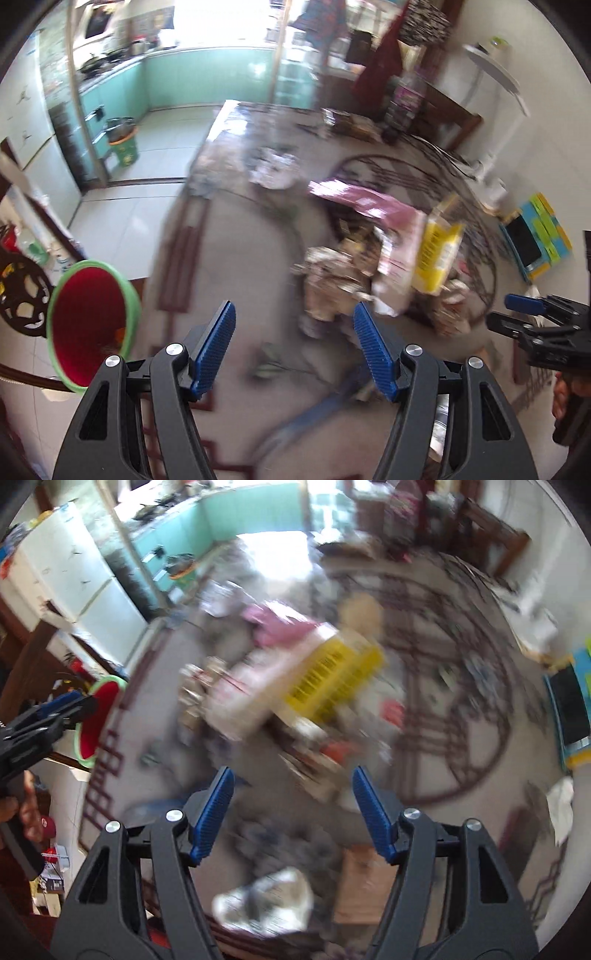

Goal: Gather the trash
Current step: 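Grasp the patterned paper cup with left gripper while right grasps brown cigarette pack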

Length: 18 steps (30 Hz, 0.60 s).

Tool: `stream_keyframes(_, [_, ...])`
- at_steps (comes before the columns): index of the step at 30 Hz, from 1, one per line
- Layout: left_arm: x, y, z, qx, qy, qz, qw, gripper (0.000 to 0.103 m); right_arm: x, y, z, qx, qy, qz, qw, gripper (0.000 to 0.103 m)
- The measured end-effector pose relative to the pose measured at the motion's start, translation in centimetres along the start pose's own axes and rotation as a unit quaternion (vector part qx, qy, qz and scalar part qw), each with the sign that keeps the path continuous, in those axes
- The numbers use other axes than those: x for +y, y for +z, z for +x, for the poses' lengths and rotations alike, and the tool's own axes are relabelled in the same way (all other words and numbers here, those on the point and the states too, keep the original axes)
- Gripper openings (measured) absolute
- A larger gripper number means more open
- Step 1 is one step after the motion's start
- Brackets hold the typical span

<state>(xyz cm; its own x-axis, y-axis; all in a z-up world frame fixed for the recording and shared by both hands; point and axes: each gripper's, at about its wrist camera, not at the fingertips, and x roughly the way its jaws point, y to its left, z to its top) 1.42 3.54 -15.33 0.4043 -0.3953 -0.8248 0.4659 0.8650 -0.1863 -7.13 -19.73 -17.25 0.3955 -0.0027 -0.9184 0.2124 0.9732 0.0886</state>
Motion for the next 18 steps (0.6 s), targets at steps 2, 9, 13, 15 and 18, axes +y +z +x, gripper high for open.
stream_keyframes(2, [-2.6,-0.9,0.5,0.017,-0.023,0.022,0.9994,0.064,-2.5,-2.2,1.2,0.032,-0.007,0.021,0.999,0.066])
stream_keyframes(9, [-9.9,-4.7,0.9,0.055,-0.085,0.124,0.9871,0.066,-5.5,-7.9,5.3,0.105,-0.015,0.047,0.993,0.070])
stream_keyframes(13, [-12.8,-6.9,1.6,0.090,-0.117,0.172,0.9740,0.066,-5.2,-9.6,6.3,0.120,-0.020,0.027,0.992,0.060])
stream_keyframes(15, [-14.2,-8.1,2.3,0.111,-0.121,0.202,0.9655,0.066,-5.1,-10.1,6.4,0.119,-0.021,0.017,0.992,0.053])
stream_keyframes(18, [-15.3,-9.6,3.5,0.137,-0.117,0.225,0.9574,0.066,-5.5,-10.3,6.0,0.114,-0.002,0.028,0.993,0.052])
